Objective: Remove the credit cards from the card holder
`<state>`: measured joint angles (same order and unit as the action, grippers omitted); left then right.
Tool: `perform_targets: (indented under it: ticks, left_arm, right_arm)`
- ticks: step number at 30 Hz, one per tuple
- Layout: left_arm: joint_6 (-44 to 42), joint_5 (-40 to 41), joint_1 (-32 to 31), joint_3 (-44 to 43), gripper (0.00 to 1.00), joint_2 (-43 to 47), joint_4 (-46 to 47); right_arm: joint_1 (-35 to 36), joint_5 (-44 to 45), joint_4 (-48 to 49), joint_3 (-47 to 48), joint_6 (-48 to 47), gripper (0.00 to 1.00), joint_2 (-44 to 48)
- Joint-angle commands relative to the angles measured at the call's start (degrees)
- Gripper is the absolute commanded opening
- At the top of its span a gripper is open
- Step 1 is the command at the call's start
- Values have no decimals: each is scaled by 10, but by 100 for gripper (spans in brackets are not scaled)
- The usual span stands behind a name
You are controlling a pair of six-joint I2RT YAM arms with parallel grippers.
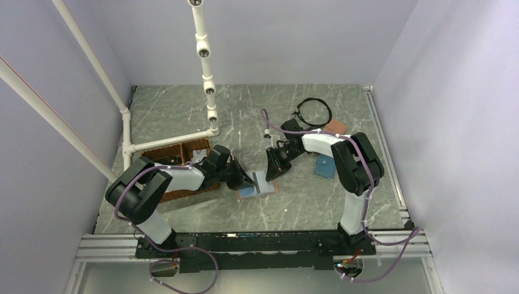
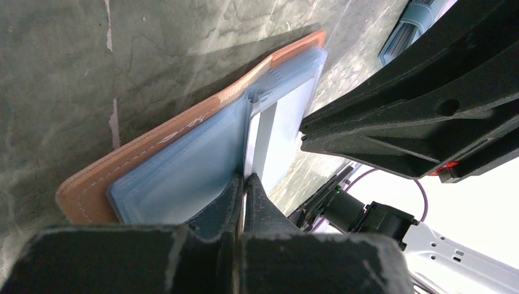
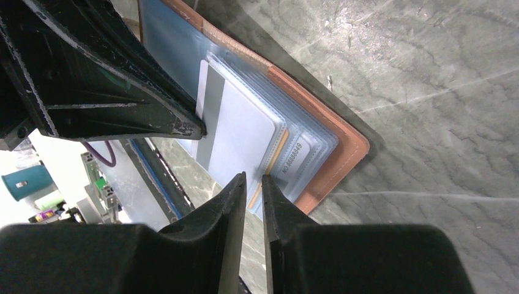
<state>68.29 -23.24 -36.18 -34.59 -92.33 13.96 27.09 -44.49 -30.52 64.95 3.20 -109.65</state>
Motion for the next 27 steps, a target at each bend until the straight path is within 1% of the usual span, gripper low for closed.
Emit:
perform_targets:
  ticks: [1, 3, 27]
  left_arm:
    - [5, 1, 4, 9, 0, 15, -5]
    - [8, 2, 4, 11, 0, 18, -6]
    - [15, 3, 4, 16, 0, 29, -35]
  right_arm:
    - [2, 102, 1, -28, -26, 20, -22]
    - [2, 103, 1, -29, -42, 20, -21]
    - [1, 114, -1, -34, -49, 21, -21]
